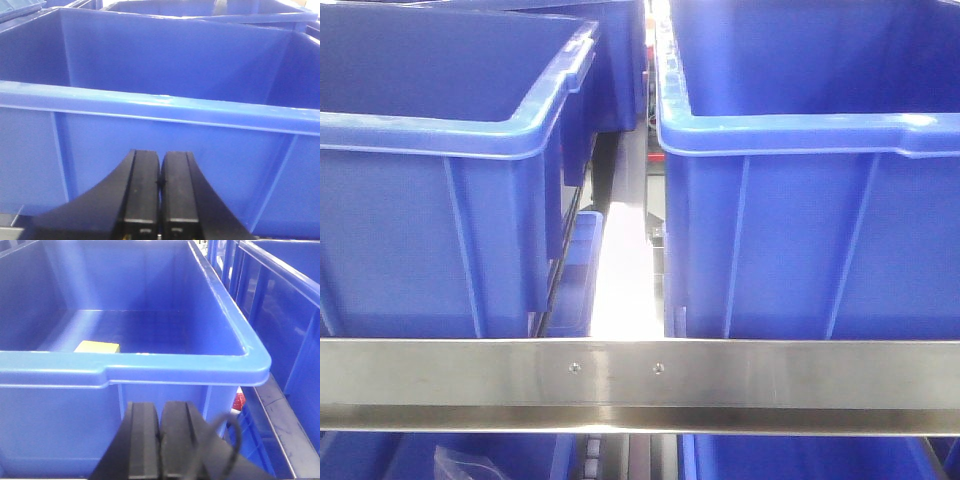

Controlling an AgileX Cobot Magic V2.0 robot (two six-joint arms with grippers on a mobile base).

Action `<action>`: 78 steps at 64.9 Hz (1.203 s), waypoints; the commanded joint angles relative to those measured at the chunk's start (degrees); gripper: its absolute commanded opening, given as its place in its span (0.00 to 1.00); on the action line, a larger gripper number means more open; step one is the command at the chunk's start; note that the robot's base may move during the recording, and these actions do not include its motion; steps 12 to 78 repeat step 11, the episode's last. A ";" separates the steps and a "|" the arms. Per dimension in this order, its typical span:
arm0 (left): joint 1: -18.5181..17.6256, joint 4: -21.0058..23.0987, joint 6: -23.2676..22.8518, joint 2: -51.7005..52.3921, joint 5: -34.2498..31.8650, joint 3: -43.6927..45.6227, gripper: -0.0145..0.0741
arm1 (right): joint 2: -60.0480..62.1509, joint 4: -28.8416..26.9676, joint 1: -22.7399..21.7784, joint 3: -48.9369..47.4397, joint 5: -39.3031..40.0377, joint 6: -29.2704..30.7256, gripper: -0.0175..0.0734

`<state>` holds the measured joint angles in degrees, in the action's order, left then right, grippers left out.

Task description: Place yellow foam block on left shelf second layer

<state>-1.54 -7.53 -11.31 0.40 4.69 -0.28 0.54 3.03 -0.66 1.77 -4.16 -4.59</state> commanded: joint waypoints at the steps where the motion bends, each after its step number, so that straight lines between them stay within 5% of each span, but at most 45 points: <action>1: -0.14 0.13 -0.22 -0.46 -5.04 -1.48 0.32 | 1.06 -0.22 -0.39 -1.31 5.06 0.38 0.25; 78: -0.14 0.13 -0.22 -0.46 -5.04 -1.48 0.32 | 1.06 -0.22 -0.39 -1.31 5.06 0.38 0.25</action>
